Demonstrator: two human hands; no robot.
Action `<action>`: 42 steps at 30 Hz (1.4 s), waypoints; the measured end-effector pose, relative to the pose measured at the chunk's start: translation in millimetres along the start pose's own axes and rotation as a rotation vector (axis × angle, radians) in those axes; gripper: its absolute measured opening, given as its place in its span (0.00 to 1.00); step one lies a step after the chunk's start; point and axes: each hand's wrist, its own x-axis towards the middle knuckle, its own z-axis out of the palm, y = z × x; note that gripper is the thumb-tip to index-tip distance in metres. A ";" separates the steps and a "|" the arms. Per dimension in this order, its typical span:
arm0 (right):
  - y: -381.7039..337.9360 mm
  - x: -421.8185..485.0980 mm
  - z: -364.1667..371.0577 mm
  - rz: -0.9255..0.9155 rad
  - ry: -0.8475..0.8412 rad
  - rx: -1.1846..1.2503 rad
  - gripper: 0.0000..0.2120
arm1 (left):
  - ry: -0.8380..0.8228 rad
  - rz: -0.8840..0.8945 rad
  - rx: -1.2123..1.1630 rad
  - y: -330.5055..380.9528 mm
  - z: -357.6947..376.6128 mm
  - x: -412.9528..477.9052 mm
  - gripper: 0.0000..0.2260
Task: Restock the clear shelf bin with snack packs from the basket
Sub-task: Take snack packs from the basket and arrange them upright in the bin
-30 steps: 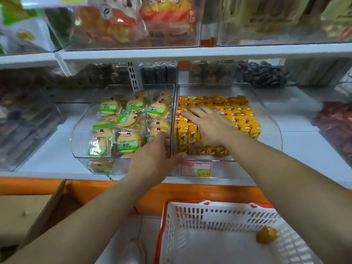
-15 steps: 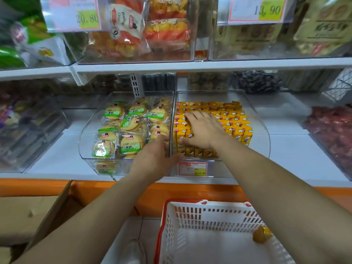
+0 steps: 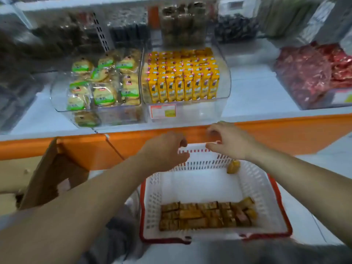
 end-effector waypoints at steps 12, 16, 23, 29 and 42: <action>128.6 -42.1 196.6 0.410 -0.564 0.100 0.28 | -0.571 -0.249 -0.205 -42.8 253.9 39.9 0.21; 140.4 -38.9 226.7 0.439 -0.684 0.193 0.26 | -0.604 -0.249 -0.250 -47.2 292.4 55.6 0.22; 136.9 -31.3 248.8 0.388 -0.881 0.100 0.30 | -0.696 -0.282 -0.181 -62.2 318.4 73.6 0.27; 135.6 -29.9 254.8 0.349 -0.868 0.102 0.25 | -0.721 -0.261 -0.225 -84.2 324.1 68.6 0.22; 135.6 -24.6 272.5 0.381 -0.858 0.179 0.09 | -0.756 -0.215 -0.496 -99.5 305.7 80.2 0.12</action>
